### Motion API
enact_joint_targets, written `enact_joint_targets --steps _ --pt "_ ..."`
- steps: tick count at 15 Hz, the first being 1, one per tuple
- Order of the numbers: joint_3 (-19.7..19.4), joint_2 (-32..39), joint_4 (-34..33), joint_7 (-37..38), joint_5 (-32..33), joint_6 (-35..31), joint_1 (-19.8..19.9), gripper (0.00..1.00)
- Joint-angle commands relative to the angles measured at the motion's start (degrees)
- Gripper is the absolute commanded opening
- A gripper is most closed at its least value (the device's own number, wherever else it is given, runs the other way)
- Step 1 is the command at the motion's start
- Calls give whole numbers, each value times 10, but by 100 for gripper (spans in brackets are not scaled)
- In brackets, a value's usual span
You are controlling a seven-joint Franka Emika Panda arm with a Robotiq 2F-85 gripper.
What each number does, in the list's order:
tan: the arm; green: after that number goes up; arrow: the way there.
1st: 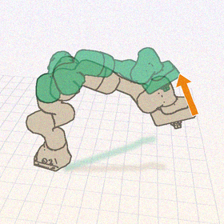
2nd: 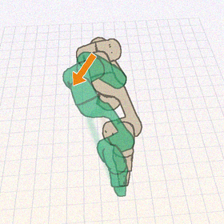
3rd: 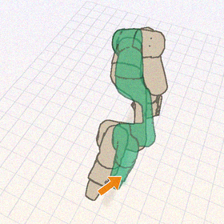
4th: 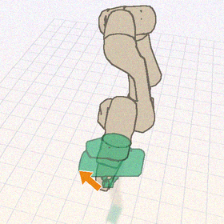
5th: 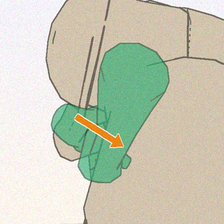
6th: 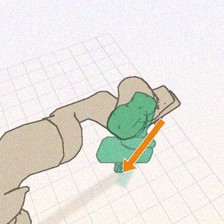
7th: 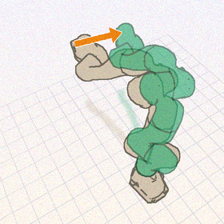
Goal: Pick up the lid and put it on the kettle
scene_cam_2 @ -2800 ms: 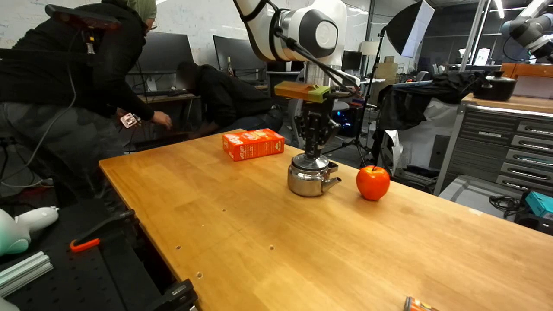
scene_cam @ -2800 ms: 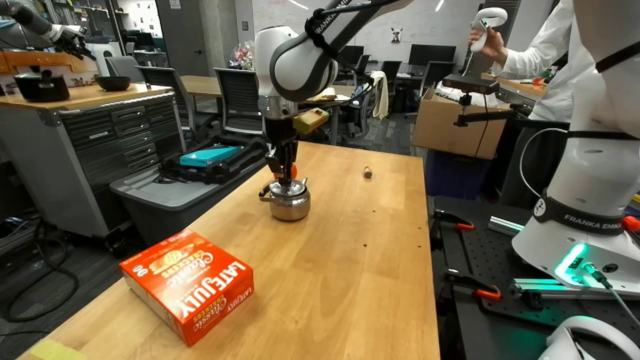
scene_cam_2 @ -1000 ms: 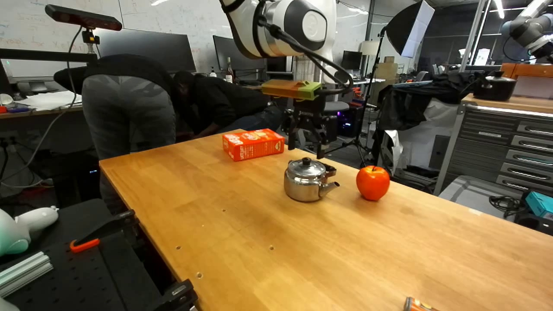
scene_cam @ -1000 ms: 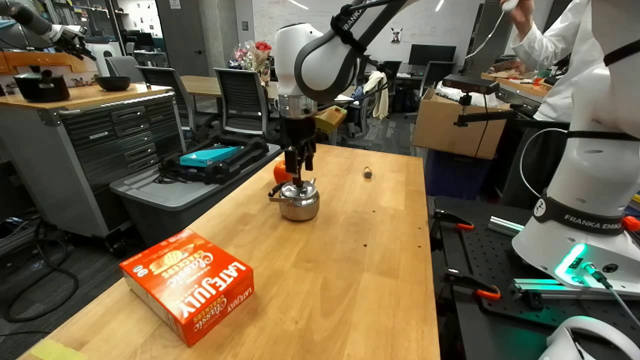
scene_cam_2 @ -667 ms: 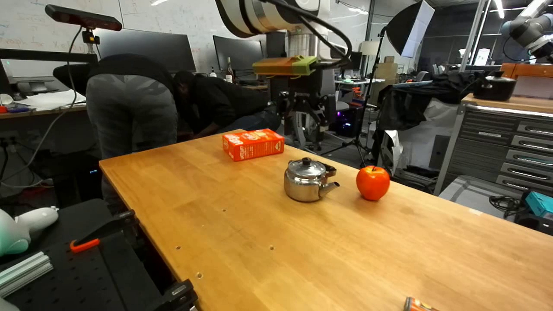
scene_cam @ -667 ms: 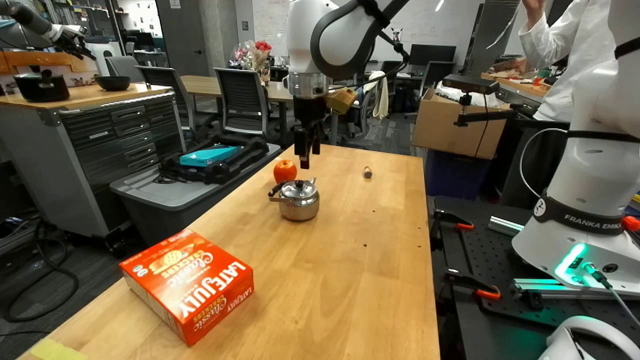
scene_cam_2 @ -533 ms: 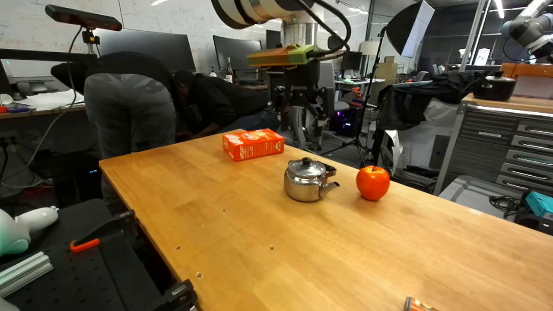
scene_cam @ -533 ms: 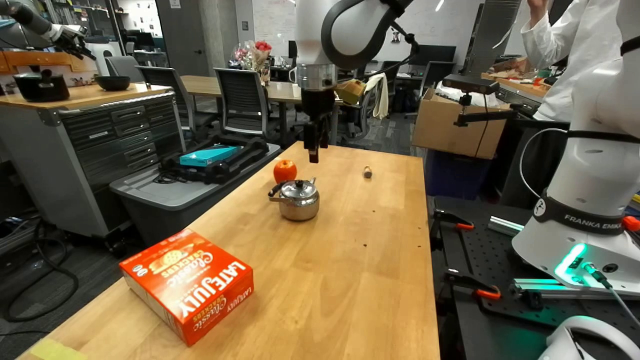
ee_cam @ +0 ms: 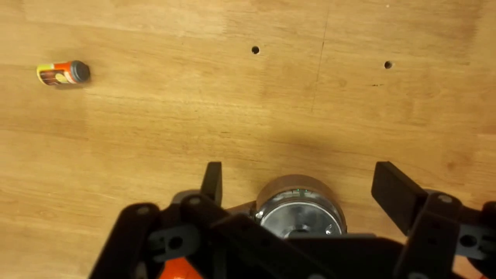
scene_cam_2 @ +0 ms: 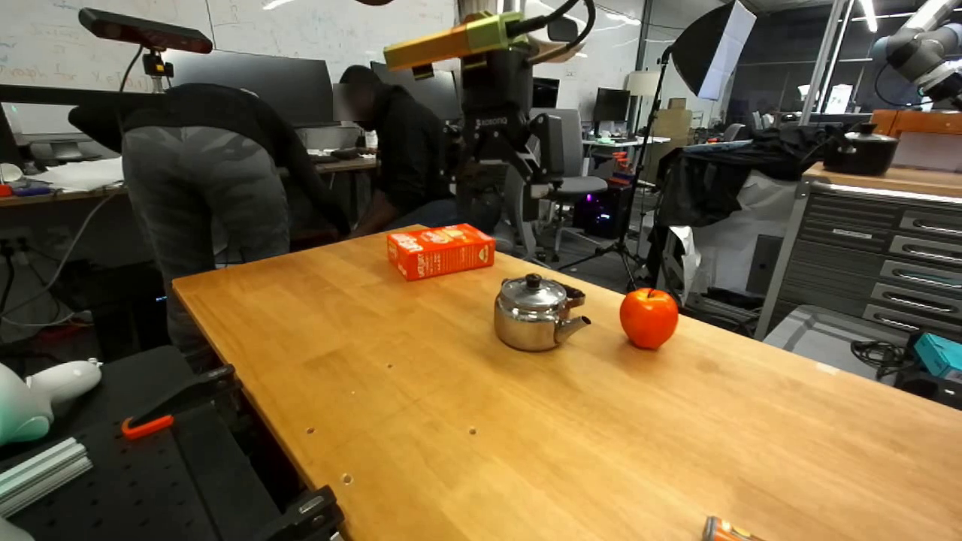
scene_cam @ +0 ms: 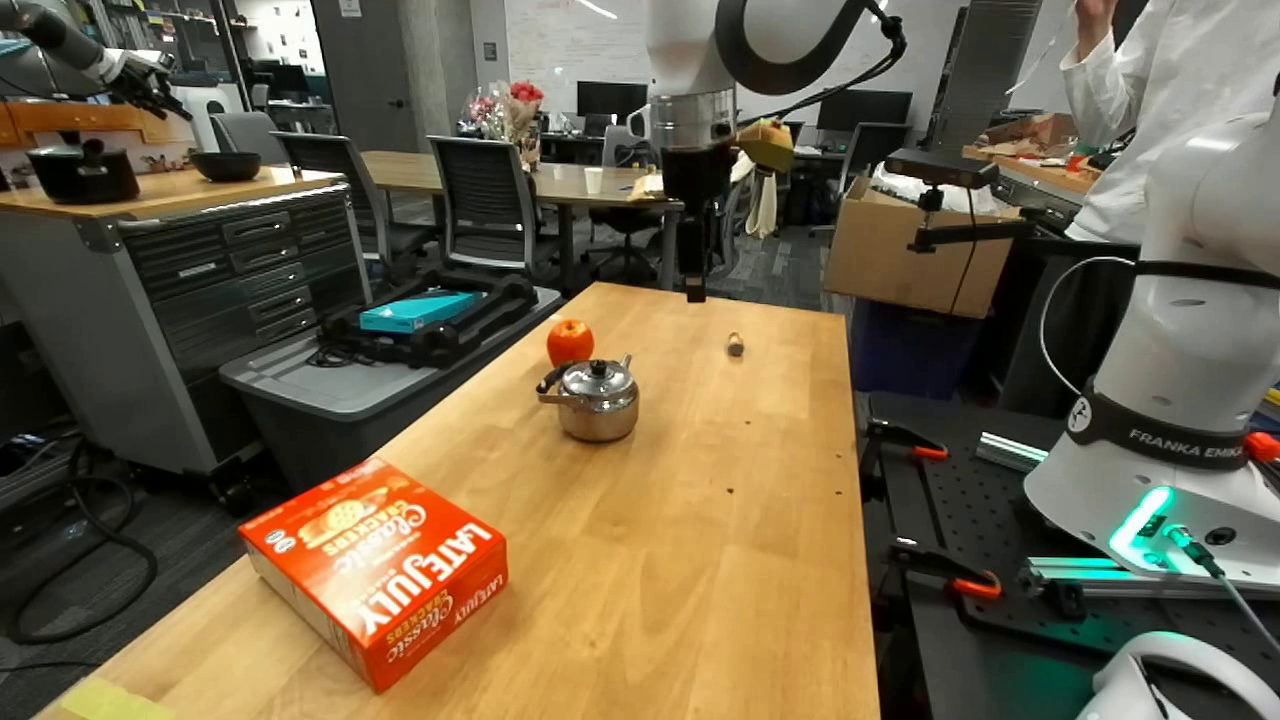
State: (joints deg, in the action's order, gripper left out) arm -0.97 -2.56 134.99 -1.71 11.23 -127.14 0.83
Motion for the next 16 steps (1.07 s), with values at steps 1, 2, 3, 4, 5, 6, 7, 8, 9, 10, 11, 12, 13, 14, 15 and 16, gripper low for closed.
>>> enact_joint_targets --steps 1,2,3,4,5,6,7,8,9,10,11,12,13,14,15,16 --pt "-5 -56 48 -42 13 4 6 100" --pt "-6 -63 57 -57 13 7 6 100" --pt "-8 -68 64 -73 15 11 7 100" --pt "-10 -70 68 -91 13 22 7 100" --pt "-5 -41 47 -58 0 6 3 100" --pt "-7 -45 54 -69 0 10 3 100" --pt "-8 -48 58 -75 0 11 4 100" --pt "-9 -49 60 -78 0 11 4 100" --pt "-9 -50 61 -80 0 11 4 100" --pt "-9 -50 61 -81 0 11 4 100" --pt "-9 -50 61 -82 0 11 4 100" --pt "-9 -50 61 -82 0 11 4 100" --pt "-9 -51 61 -82 0 11 4 100" --pt "-9 -51 61 -82 0 11 4 100" --pt "-9 -51 62 -82 0 11 4 100" --pt "-9 -51 62 -82 0 11 4 100"
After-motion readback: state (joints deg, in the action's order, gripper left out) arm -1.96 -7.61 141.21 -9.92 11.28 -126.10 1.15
